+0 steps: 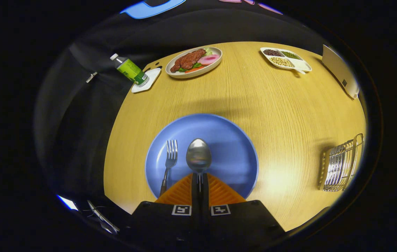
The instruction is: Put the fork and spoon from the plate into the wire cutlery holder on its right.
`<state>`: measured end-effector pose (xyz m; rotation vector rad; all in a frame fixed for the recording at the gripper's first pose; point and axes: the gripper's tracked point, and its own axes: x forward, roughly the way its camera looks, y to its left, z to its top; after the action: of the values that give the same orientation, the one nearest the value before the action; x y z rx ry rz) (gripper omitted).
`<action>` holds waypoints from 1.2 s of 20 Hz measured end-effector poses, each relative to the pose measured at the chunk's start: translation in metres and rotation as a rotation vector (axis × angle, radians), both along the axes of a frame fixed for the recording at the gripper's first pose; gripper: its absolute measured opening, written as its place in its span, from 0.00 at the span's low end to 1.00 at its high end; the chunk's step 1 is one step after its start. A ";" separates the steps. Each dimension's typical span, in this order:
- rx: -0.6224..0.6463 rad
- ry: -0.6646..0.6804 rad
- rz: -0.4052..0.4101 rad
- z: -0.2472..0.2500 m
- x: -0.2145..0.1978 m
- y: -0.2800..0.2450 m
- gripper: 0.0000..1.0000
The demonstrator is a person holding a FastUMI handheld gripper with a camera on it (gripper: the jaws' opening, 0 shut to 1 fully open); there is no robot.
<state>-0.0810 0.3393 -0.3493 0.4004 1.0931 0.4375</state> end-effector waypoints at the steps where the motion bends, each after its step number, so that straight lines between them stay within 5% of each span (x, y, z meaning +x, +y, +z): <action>1: 0.013 0.003 -0.008 0.003 0.001 -0.001 0.05; 11: 0.161 -0.083 -0.070 0.087 0.016 -0.085 0.05; 18: -0.020 -0.079 -0.046 0.081 -0.002 -0.231 0.05; 24: -0.199 0.016 0.057 0.033 -0.017 -0.283 0.05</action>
<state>-0.0980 0.0559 -0.3161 0.1984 1.1543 0.3724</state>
